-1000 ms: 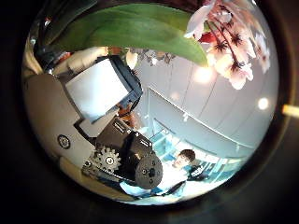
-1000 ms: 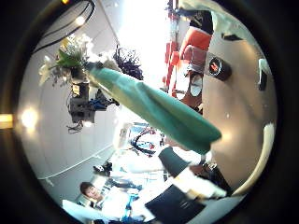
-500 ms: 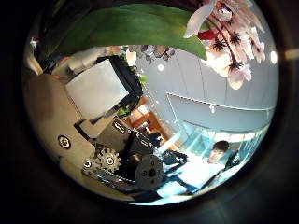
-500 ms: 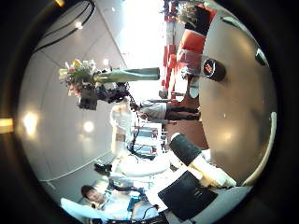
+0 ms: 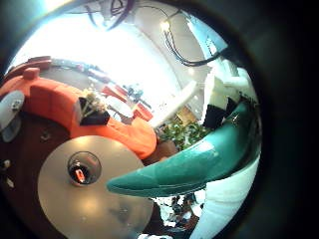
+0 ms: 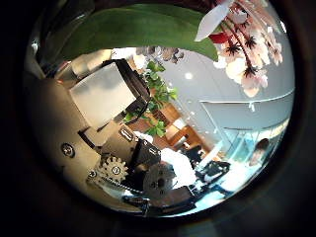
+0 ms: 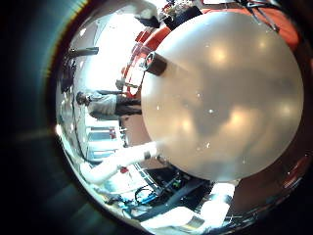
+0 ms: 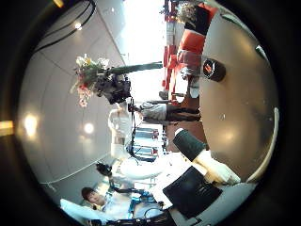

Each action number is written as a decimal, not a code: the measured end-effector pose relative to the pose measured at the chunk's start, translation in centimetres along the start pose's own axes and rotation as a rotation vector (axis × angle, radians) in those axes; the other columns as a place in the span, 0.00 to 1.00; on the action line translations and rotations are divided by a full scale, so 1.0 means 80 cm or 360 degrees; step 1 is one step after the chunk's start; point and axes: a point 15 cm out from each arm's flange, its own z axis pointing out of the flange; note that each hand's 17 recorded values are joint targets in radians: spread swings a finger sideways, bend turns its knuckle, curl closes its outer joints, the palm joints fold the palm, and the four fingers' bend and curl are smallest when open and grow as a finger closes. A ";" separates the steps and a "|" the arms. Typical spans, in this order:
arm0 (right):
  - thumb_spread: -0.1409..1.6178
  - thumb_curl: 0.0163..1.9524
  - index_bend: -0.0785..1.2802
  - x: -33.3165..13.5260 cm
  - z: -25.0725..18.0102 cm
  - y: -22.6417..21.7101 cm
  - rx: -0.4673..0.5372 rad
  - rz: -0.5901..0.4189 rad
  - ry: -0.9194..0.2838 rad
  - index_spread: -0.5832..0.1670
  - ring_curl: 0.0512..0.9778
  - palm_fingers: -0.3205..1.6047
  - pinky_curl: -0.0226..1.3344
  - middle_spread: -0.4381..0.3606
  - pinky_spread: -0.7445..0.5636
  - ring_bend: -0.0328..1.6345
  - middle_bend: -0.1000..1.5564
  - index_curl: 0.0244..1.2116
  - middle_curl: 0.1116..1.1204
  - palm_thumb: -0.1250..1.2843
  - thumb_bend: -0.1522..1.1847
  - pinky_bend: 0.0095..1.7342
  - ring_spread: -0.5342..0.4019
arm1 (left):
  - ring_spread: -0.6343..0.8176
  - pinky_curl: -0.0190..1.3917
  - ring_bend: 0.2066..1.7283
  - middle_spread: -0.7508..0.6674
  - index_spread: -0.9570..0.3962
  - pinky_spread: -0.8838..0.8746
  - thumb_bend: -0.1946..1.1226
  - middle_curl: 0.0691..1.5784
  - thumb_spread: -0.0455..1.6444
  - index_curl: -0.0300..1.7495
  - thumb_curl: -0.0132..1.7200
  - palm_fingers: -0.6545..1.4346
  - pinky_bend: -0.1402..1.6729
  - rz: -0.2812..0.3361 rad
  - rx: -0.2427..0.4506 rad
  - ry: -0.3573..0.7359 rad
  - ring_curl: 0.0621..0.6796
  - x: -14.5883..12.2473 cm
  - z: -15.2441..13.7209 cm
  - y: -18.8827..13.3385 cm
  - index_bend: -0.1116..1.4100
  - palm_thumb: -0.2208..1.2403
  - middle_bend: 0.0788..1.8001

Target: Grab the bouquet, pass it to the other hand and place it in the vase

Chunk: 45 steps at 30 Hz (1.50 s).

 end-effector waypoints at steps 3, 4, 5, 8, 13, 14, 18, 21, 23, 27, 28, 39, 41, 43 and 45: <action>0.62 0.25 0.17 0.001 0.001 0.000 -0.0004 0.0004 0.0000 0.37 0.22 0.20 0.31 0.63 0.89 0.38 0.23 0.22 0.24 0.59 0.09 0.36 0.73 | 0.16 0.62 0.85 0.12 0.12 0.17 0.20 0.67 0.67 0.78 0.53 0.82 0.76 -0.0006 0.0006 -0.0023 0.77 -0.008 0.006 0.001 0.42 0.88 0.55; 0.62 0.25 0.18 0.001 0.001 -0.001 -0.0003 0.0004 -0.0002 0.38 0.21 0.21 0.30 0.63 0.88 0.38 0.23 0.22 0.24 0.59 0.09 0.36 0.73 | 0.16 0.62 0.85 0.11 0.12 0.17 0.20 0.67 0.68 0.78 0.53 0.82 0.76 -0.0005 0.0008 -0.0028 0.77 -0.010 0.007 0.001 0.42 0.88 0.55; 0.62 0.25 0.19 0.002 0.000 -0.002 0.0001 0.0005 0.0000 0.38 0.21 0.21 0.30 0.62 0.88 0.37 0.22 0.22 0.24 0.59 0.09 0.35 0.73 | 0.16 0.62 0.85 0.11 0.12 0.17 0.20 0.67 0.68 0.78 0.53 0.82 0.76 -0.0002 0.0011 -0.0033 0.77 -0.011 0.007 0.000 0.42 0.88 0.55; 0.62 0.25 0.19 0.005 0.000 -0.006 0.0016 0.0004 0.0014 0.39 0.21 0.22 0.29 0.62 0.88 0.37 0.22 0.23 0.24 0.59 0.09 0.34 0.73 | 0.16 0.62 0.85 0.11 0.12 0.17 0.20 0.67 0.68 0.78 0.54 0.82 0.76 0.0025 0.0034 -0.0059 0.77 -0.019 0.007 -0.004 0.41 0.88 0.55; 0.62 0.25 0.18 0.006 0.000 -0.006 0.0017 0.0006 0.0015 0.39 0.20 0.23 0.28 0.61 0.88 0.36 0.21 0.23 0.24 0.60 0.09 0.33 0.72 | 0.16 0.63 0.84 0.11 0.12 0.17 0.19 0.67 0.68 0.79 0.54 0.82 0.75 0.0010 0.0059 -0.0082 0.77 -0.041 0.012 -0.001 0.41 0.88 0.54; 0.62 0.25 0.18 0.005 0.000 -0.006 0.0017 0.0006 0.0015 0.39 0.20 0.23 0.27 0.61 0.88 0.36 0.21 0.23 0.23 0.60 0.10 0.33 0.72 | 0.16 0.63 0.84 0.11 0.12 0.17 0.19 0.68 0.68 0.79 0.54 0.82 0.75 0.0019 0.0065 -0.0086 0.77 -0.044 0.013 -0.001 0.41 0.88 0.54; 0.62 0.25 0.18 0.008 -0.001 -0.005 0.0019 0.0010 0.0016 0.39 0.19 0.24 0.27 0.57 0.88 0.35 0.21 0.23 0.23 0.60 0.09 0.33 0.71 | 0.15 0.63 0.84 0.11 0.12 0.17 0.19 0.68 0.69 0.80 0.55 0.83 0.75 0.0025 0.0096 -0.0109 0.77 -0.056 0.019 -0.004 0.40 0.88 0.54; 0.62 0.25 0.18 0.008 -0.001 -0.005 0.0021 0.0005 0.0014 0.40 0.19 0.25 0.26 0.56 0.88 0.35 0.21 0.23 0.23 0.60 0.09 0.32 0.71 | 0.15 0.64 0.84 0.11 0.12 0.17 0.18 0.68 0.68 0.80 0.55 0.83 0.75 0.0006 0.0076 -0.0107 0.77 -0.069 0.029 0.005 0.40 0.88 0.54; 0.62 0.25 0.18 0.009 0.000 -0.005 0.0016 0.0006 0.0012 0.40 0.19 0.25 0.26 0.56 0.88 0.35 0.20 0.23 0.23 0.60 0.09 0.32 0.71 | 0.15 0.64 0.84 0.11 0.12 0.17 0.18 0.68 0.69 0.80 0.55 0.83 0.75 -0.0004 0.0067 -0.0104 0.77 -0.078 0.036 0.010 0.40 0.88 0.54; 0.62 0.25 0.18 0.011 0.000 -0.005 0.0015 0.0010 0.0010 0.40 0.19 0.26 0.25 0.54 0.88 0.34 0.20 0.23 0.23 0.60 0.09 0.31 0.70 | 0.15 0.64 0.84 0.10 0.12 0.16 0.18 0.68 0.69 0.81 0.56 0.83 0.75 -0.0012 0.0083 -0.0122 0.77 -0.091 0.040 0.014 0.39 0.89 0.53; 0.62 0.25 0.18 0.011 0.001 -0.005 0.0014 0.0007 0.0010 0.40 0.19 0.26 0.25 0.53 0.88 0.34 0.20 0.23 0.23 0.60 0.09 0.31 0.70 | 0.15 0.64 0.84 0.10 0.12 0.16 0.18 0.68 0.69 0.81 0.56 0.83 0.74 -0.0020 0.0081 -0.0123 0.78 -0.094 0.041 0.016 0.39 0.89 0.53; 0.62 0.25 0.18 0.016 0.002 -0.006 0.0007 0.0007 -0.0001 0.40 0.18 0.27 0.23 0.53 0.89 0.34 0.20 0.23 0.23 0.60 0.09 0.30 0.68 | 0.15 0.63 0.83 0.10 0.13 0.16 0.12 0.69 0.64 0.82 0.52 0.82 0.73 -0.0045 0.0068 -0.0144 0.77 -0.127 0.053 0.038 0.34 0.82 0.52; 0.62 0.25 0.18 0.016 0.002 -0.006 0.0006 0.0010 -0.0002 0.40 0.18 0.28 0.23 0.54 0.89 0.34 0.20 0.23 0.23 0.60 0.09 0.30 0.68 | 0.15 0.61 0.80 0.10 0.14 0.16 0.10 0.68 0.61 0.82 0.49 0.81 0.72 -0.0056 0.0057 -0.0144 0.75 -0.138 0.056 0.045 0.32 0.76 0.51; 0.62 0.25 0.18 0.016 0.002 -0.006 0.0004 0.0008 -0.0002 0.40 0.18 0.28 0.23 0.54 0.88 0.34 0.20 0.23 0.23 0.60 0.09 0.30 0.68 | 0.13 0.59 0.75 0.11 0.15 0.15 0.08 0.67 0.60 0.81 0.45 0.74 0.68 -0.0088 0.0042 -0.0138 0.72 -0.150 0.061 0.053 0.28 0.66 0.50; 0.62 0.25 0.18 0.017 0.002 -0.005 0.0002 0.0006 0.0005 0.40 0.18 0.28 0.23 0.54 0.89 0.34 0.20 0.23 0.23 0.60 0.09 0.30 0.68 | 0.13 0.57 0.68 0.12 0.16 0.16 0.07 0.65 0.59 0.79 0.41 0.60 0.60 -0.0136 0.0017 -0.0123 0.70 -0.161 0.067 0.067 0.27 0.55 0.50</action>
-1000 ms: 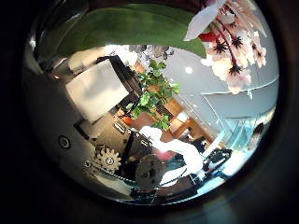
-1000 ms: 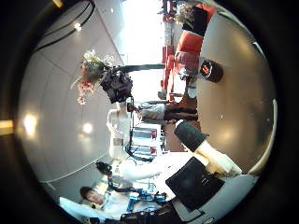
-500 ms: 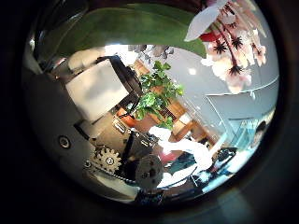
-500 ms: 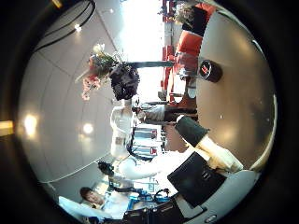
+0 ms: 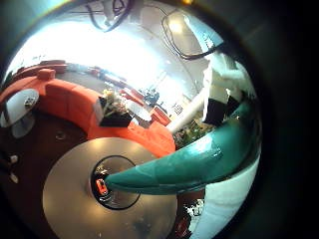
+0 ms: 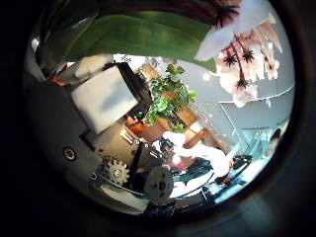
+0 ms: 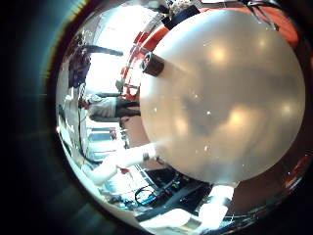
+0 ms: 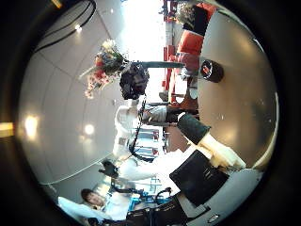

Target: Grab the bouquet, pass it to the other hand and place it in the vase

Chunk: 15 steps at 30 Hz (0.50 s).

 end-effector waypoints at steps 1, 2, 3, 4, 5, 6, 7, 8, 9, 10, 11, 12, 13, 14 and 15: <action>0.62 0.25 0.18 0.000 0.000 0.000 -0.0001 -0.0002 0.0002 0.40 0.18 0.28 0.23 0.54 0.89 0.34 0.20 0.23 0.23 0.60 0.09 0.30 0.68 | 0.18 0.55 0.62 0.14 0.18 0.23 0.06 0.64 0.59 0.78 0.39 0.41 0.48 -0.0022 -0.0021 0.0011 0.66 -0.004 0.004 0.007 0.25 0.49 0.47; 0.62 0.25 0.18 0.000 0.000 0.000 0.0000 -0.0004 0.0003 0.40 0.18 0.28 0.22 0.54 0.89 0.34 0.20 0.23 0.24 0.60 0.10 0.29 0.68 | 0.27 0.56 0.59 0.21 0.22 0.33 0.05 0.63 0.58 0.76 0.36 0.27 0.43 -0.0041 -0.0047 0.0027 0.69 -0.007 0.009 0.015 0.23 0.42 0.39; 0.62 0.25 0.18 0.000 0.000 0.000 -0.0001 -0.0004 0.0002 0.40 0.18 0.28 0.22 0.54 0.89 0.33 0.19 0.23 0.23 0.61 0.09 0.29 0.68 | 0.37 0.53 0.55 0.29 0.27 0.41 0.06 0.59 0.58 0.73 0.34 0.20 0.39 -0.0059 -0.0069 0.0043 0.60 -0.009 0.013 0.022 0.17 0.37 0.31; 0.62 0.25 0.18 -0.001 0.000 0.000 -0.0002 -0.0006 0.0003 0.41 0.18 0.28 0.22 0.55 0.89 0.33 0.19 0.23 0.23 0.61 0.09 0.29 0.68 | 0.46 0.49 0.51 0.39 0.33 0.48 0.06 0.55 0.57 0.71 0.32 0.16 0.37 -0.0084 -0.0081 0.0054 0.52 -0.015 0.012 0.027 0.12 0.33 0.23; 0.62 0.25 0.18 0.000 0.000 0.001 -0.0003 -0.0007 0.0004 0.41 0.18 0.28 0.22 0.55 0.89 0.33 0.19 0.23 0.24 0.61 0.09 0.29 0.68 | 0.52 0.45 0.48 0.47 0.38 0.54 0.07 0.52 0.56 0.68 0.31 0.16 0.35 -0.0113 -0.0086 0.0063 0.46 -0.021 0.012 0.032 0.10 0.29 0.18; 0.62 0.25 0.18 0.000 0.000 0.001 -0.0004 -0.0008 0.0003 0.41 0.18 0.29 0.22 0.56 0.89 0.33 0.19 0.23 0.23 0.61 0.09 0.29 0.68 | 0.58 0.43 0.46 0.55 0.43 0.60 0.08 0.49 0.56 0.65 0.30 0.16 0.34 -0.0138 -0.0085 0.0074 0.41 -0.027 0.010 0.035 0.09 0.27 0.14; 0.62 0.25 0.18 -0.001 0.001 0.002 -0.0009 -0.0013 0.0001 0.40 0.18 0.29 0.22 0.56 0.89 0.33 0.19 0.23 0.23 0.61 0.09 0.29 0.68 | 0.63 0.40 0.44 0.61 0.48 0.64 0.09 0.46 0.55 0.62 0.29 0.16 0.33 -0.0155 -0.0077 0.0081 0.38 -0.031 0.006 0.035 0.08 0.25 0.12; 0.62 0.25 0.18 -0.002 0.001 0.002 -0.0009 -0.0014 0.0001 0.40 0.18 0.29 0.22 0.56 0.89 0.33 0.19 0.23 0.23 0.61 0.09 0.29 0.68 | 0.66 0.39 0.42 0.67 0.53 0.68 0.09 0.43 0.54 0.59 0.28 0.17 0.31 -0.0174 -0.0063 0.0086 0.36 -0.036 0.001 0.036 0.08 0.23 0.10; 0.62 0.25 0.18 -0.002 0.001 0.002 -0.0008 -0.0016 0.0002 0.41 0.18 0.29 0.22 0.56 0.89 0.33 0.19 0.23 0.23 0.61 0.09 0.29 0.68 | 0.69 0.37 0.40 0.72 0.58 0.71 0.10 0.41 0.53 0.56 0.27 0.17 0.31 -0.0196 -0.0045 0.0092 0.33 -0.041 -0.006 0.036 0.08 0.22 0.08; 0.62 0.25 0.18 -0.003 0.000 0.003 -0.0008 -0.0020 0.0003 0.41 0.18 0.29 0.22 0.56 0.89 0.33 0.19 0.23 0.23 0.61 0.09 0.29 0.68 | 0.72 0.36 0.39 0.76 0.63 0.74 0.10 0.39 0.53 0.53 0.26 0.18 0.30 -0.0208 -0.0022 0.0099 0.32 -0.045 -0.015 0.033 0.09 0.21 0.07; 0.62 0.25 0.19 -0.004 0.000 0.003 -0.0008 -0.0022 0.0004 0.40 0.18 0.29 0.21 0.56 0.89 0.33 0.19 0.24 0.23 0.61 0.09 0.29 0.68 | 0.74 0.35 0.37 0.79 0.67 0.76 0.11 0.37 0.53 0.50 0.26 0.19 0.29 -0.0217 -0.0001 0.0109 0.30 -0.048 -0.024 0.032 0.09 0.21 0.06; 0.62 0.25 0.19 -0.004 0.000 0.003 -0.0009 -0.0023 0.0003 0.40 0.17 0.29 0.21 0.56 0.89 0.32 0.19 0.24 0.23 0.61 0.09 0.29 0.68 | 0.76 0.34 0.36 0.82 0.70 0.77 0.11 0.35 0.52 0.47 0.25 0.19 0.28 -0.0230 0.0017 0.0118 0.29 -0.050 -0.033 0.030 0.09 0.20 0.05; 0.62 0.25 0.19 -0.005 0.000 0.004 -0.0011 -0.0025 0.0005 0.41 0.17 0.30 0.21 0.56 0.89 0.32 0.19 0.24 0.23 0.61 0.09 0.28 0.68 | 0.78 0.33 0.35 0.85 0.73 0.78 0.11 0.33 0.52 0.44 0.25 0.20 0.27 -0.0236 0.0026 0.0127 0.27 -0.050 -0.039 0.030 0.10 0.20 0.05; 0.62 0.25 0.19 -0.005 0.000 0.005 -0.0012 -0.0023 0.0003 0.41 0.17 0.30 0.21 0.56 0.89 0.32 0.18 0.24 0.23 0.61 0.09 0.28 0.68 | 0.79 0.32 0.34 0.87 0.75 0.79 0.12 0.32 0.52 0.42 0.24 0.20 0.27 -0.0236 0.0029 0.0138 0.26 -0.047 -0.044 0.030 0.10 0.20 0.05; 0.62 0.25 0.19 -0.005 0.000 0.005 -0.0013 -0.0024 0.0006 0.41 0.17 0.30 0.21 0.56 0.89 0.32 0.18 0.24 0.23 0.61 0.09 0.28 0.68 | 0.80 0.32 0.33 0.88 0.77 0.80 0.12 0.31 0.52 0.40 0.24 0.21 0.26 -0.0236 0.0040 0.0146 0.26 -0.045 -0.049 0.028 0.11 0.20 0.05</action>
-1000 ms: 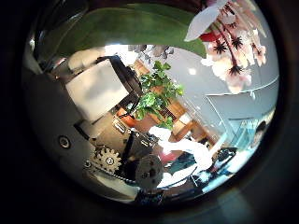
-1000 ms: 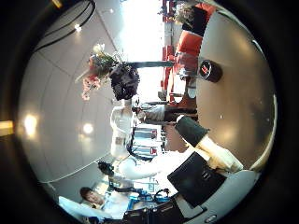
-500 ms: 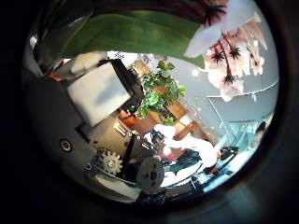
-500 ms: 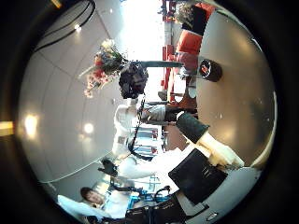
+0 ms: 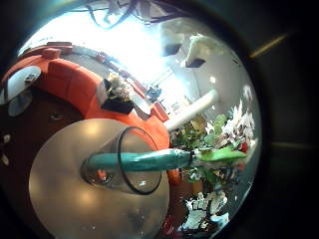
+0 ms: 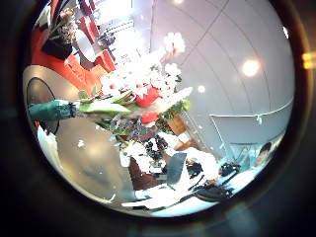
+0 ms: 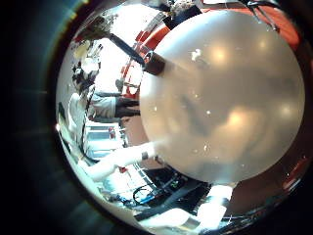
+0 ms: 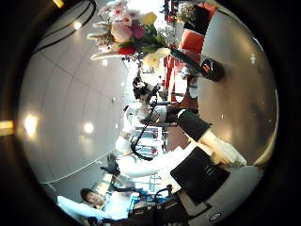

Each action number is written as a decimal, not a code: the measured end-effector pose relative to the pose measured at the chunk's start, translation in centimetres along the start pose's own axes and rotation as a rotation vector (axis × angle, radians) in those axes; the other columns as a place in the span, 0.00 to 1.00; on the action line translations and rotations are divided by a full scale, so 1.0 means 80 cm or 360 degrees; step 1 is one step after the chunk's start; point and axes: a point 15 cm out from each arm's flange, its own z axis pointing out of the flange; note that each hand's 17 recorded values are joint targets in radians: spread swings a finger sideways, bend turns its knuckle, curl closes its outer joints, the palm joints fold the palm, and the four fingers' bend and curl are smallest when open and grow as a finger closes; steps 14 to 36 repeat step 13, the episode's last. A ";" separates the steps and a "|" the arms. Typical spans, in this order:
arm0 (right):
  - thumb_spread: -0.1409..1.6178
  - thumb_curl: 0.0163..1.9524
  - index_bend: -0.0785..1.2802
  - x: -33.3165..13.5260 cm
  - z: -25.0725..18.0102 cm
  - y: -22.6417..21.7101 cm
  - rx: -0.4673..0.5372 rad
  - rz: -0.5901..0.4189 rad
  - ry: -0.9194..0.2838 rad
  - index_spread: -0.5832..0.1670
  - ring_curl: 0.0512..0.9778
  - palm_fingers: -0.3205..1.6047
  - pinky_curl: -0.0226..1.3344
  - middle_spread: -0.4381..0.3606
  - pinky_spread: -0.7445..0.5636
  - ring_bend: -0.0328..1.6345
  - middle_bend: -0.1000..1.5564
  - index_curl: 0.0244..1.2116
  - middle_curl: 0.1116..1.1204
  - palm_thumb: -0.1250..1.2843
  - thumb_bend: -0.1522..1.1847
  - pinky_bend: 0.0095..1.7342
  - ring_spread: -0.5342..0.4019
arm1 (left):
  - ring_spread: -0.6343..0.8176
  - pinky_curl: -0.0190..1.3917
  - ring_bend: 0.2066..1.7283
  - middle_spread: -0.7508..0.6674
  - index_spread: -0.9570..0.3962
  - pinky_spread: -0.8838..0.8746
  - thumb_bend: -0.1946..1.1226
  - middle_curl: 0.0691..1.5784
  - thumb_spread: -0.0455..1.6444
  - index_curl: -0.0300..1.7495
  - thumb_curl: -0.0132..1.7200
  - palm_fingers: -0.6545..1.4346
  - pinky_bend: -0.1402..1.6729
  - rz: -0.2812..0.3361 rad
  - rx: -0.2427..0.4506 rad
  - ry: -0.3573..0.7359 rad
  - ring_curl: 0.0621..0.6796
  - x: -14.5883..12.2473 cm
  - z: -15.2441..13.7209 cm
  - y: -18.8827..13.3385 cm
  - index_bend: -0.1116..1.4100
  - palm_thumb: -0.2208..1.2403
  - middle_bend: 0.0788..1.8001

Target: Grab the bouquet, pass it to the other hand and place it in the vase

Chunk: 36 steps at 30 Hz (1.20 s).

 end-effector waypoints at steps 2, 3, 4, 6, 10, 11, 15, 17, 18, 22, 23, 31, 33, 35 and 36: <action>0.62 0.25 0.19 0.000 0.000 0.002 -0.0007 -0.0004 0.0006 0.40 0.17 0.30 0.21 0.56 0.89 0.32 0.18 0.24 0.23 0.61 0.10 0.28 0.68 | 0.81 0.30 0.31 0.90 0.80 0.81 0.12 0.28 0.52 0.35 0.23 0.22 0.26 0.0022 0.0024 0.0002 0.24 0.010 -0.012 -0.003 0.12 0.20 0.05; 0.62 0.25 0.19 -0.001 0.000 0.002 -0.0005 -0.0005 0.0005 0.41 0.17 0.30 0.21 0.56 0.89 0.32 0.18 0.24 0.23 0.61 0.10 0.28 0.68 | 0.82 0.30 0.31 0.91 0.81 0.81 0.12 0.27 0.52 0.34 0.23 0.22 0.25 0.0040 0.0037 0.0004 0.24 0.019 -0.019 -0.004 0.12 0.20 0.05; 0.62 0.25 0.19 -0.002 0.000 0.003 -0.0005 -0.0012 0.0014 0.41 0.17 0.30 0.20 0.56 0.89 0.32 0.18 0.24 0.23 0.61 0.10 0.28 0.68 | 0.83 0.30 0.30 0.91 0.81 0.82 0.12 0.26 0.51 0.32 0.23 0.23 0.25 0.0054 0.0049 0.0002 0.23 0.027 -0.025 -0.004 0.12 0.20 0.05; 0.62 0.25 0.18 -0.004 -0.001 0.004 -0.0004 -0.0027 0.0023 0.41 0.17 0.31 0.20 0.56 0.89 0.32 0.18 0.25 0.23 0.62 0.10 0.27 0.67 | 0.84 0.29 0.28 0.92 0.82 0.82 0.12 0.24 0.51 0.29 0.23 0.24 0.24 0.0088 0.0055 0.0005 0.22 0.048 -0.033 0.000 0.13 0.20 0.05; 0.62 0.25 0.19 -0.005 -0.003 0.010 -0.0016 -0.0057 0.0066 0.41 0.17 0.31 0.20 0.56 0.89 0.31 0.18 0.25 0.23 0.62 0.09 0.27 0.67 | 0.84 0.27 0.26 0.92 0.83 0.82 0.12 0.21 0.51 0.25 0.22 0.25 0.23 0.0162 0.0072 -0.0029 0.21 0.091 -0.050 0.011 0.15 0.21 0.05; 0.62 0.26 0.19 -0.001 -0.004 0.014 -0.0035 -0.0054 0.0095 0.41 0.17 0.31 0.20 0.56 0.89 0.31 0.18 0.25 0.23 0.62 0.10 0.27 0.67 | 0.84 0.27 0.26 0.92 0.84 0.82 0.12 0.21 0.52 0.24 0.22 0.26 0.22 0.0176 0.0062 -0.0046 0.21 0.100 -0.053 0.016 0.16 0.21 0.05; 0.62 0.26 0.18 0.008 -0.007 0.024 -0.0072 -0.0051 0.0171 0.41 0.17 0.31 0.20 0.56 0.89 0.31 0.18 0.25 0.23 0.62 0.09 0.27 0.67 | 0.85 0.26 0.25 0.92 0.84 0.82 0.13 0.20 0.52 0.23 0.22 0.27 0.21 0.0183 0.0015 -0.0105 0.20 0.110 -0.056 0.033 0.17 0.22 0.05; 0.62 0.26 0.18 0.008 -0.007 0.024 -0.0072 -0.0051 0.0171 0.41 0.17 0.31 0.20 0.56 0.89 0.31 0.18 0.25 0.23 0.62 0.09 0.27 0.67 | 0.85 0.26 0.25 0.92 0.84 0.82 0.13 0.20 0.52 0.23 0.22 0.27 0.21 0.0183 0.0015 -0.0105 0.20 0.110 -0.056 0.033 0.17 0.22 0.05; 0.62 0.26 0.18 0.008 -0.007 0.024 -0.0072 -0.0051 0.0171 0.41 0.17 0.31 0.20 0.56 0.89 0.31 0.18 0.25 0.23 0.62 0.09 0.27 0.67 | 0.85 0.26 0.25 0.92 0.84 0.82 0.13 0.20 0.52 0.23 0.22 0.27 0.21 0.0183 0.0015 -0.0105 0.20 0.110 -0.056 0.033 0.17 0.22 0.05; 0.62 0.26 0.18 0.008 -0.007 0.024 -0.0072 -0.0051 0.0171 0.41 0.17 0.31 0.20 0.56 0.89 0.31 0.18 0.25 0.23 0.62 0.09 0.27 0.67 | 0.85 0.26 0.25 0.92 0.84 0.82 0.13 0.20 0.52 0.23 0.22 0.27 0.21 0.0183 0.0015 -0.0105 0.20 0.110 -0.056 0.033 0.17 0.22 0.05; 0.62 0.26 0.18 0.008 -0.007 0.024 -0.0072 -0.0051 0.0171 0.41 0.17 0.31 0.20 0.56 0.89 0.31 0.18 0.25 0.23 0.62 0.09 0.27 0.67 | 0.85 0.26 0.25 0.92 0.84 0.82 0.13 0.20 0.52 0.23 0.22 0.27 0.21 0.0183 0.0015 -0.0105 0.20 0.110 -0.056 0.033 0.17 0.22 0.05; 0.62 0.26 0.18 0.008 -0.007 0.024 -0.0072 -0.0051 0.0171 0.41 0.17 0.31 0.20 0.56 0.89 0.31 0.18 0.25 0.23 0.62 0.09 0.27 0.67 | 0.85 0.26 0.25 0.92 0.84 0.82 0.13 0.20 0.52 0.23 0.22 0.27 0.21 0.0183 0.0015 -0.0105 0.20 0.110 -0.056 0.033 0.17 0.22 0.05; 0.62 0.26 0.18 0.008 -0.007 0.024 -0.0072 -0.0051 0.0171 0.41 0.17 0.31 0.20 0.56 0.89 0.31 0.18 0.25 0.23 0.62 0.09 0.27 0.67 | 0.85 0.26 0.25 0.92 0.84 0.82 0.13 0.20 0.52 0.23 0.22 0.27 0.21 0.0183 0.0015 -0.0105 0.20 0.110 -0.056 0.033 0.17 0.22 0.05; 0.62 0.26 0.18 0.008 -0.007 0.024 -0.0072 -0.0051 0.0171 0.41 0.17 0.31 0.20 0.56 0.89 0.31 0.18 0.25 0.23 0.62 0.09 0.27 0.67 | 0.85 0.26 0.25 0.92 0.84 0.82 0.13 0.20 0.52 0.23 0.22 0.27 0.21 0.0183 0.0015 -0.0105 0.20 0.110 -0.056 0.033 0.17 0.22 0.05; 0.62 0.26 0.18 0.008 -0.007 0.024 -0.0072 -0.0051 0.0171 0.41 0.17 0.31 0.20 0.56 0.89 0.31 0.18 0.25 0.23 0.62 0.09 0.27 0.67 | 0.85 0.26 0.25 0.92 0.84 0.82 0.13 0.20 0.52 0.23 0.22 0.27 0.21 0.0183 0.0015 -0.0105 0.20 0.110 -0.056 0.033 0.17 0.22 0.05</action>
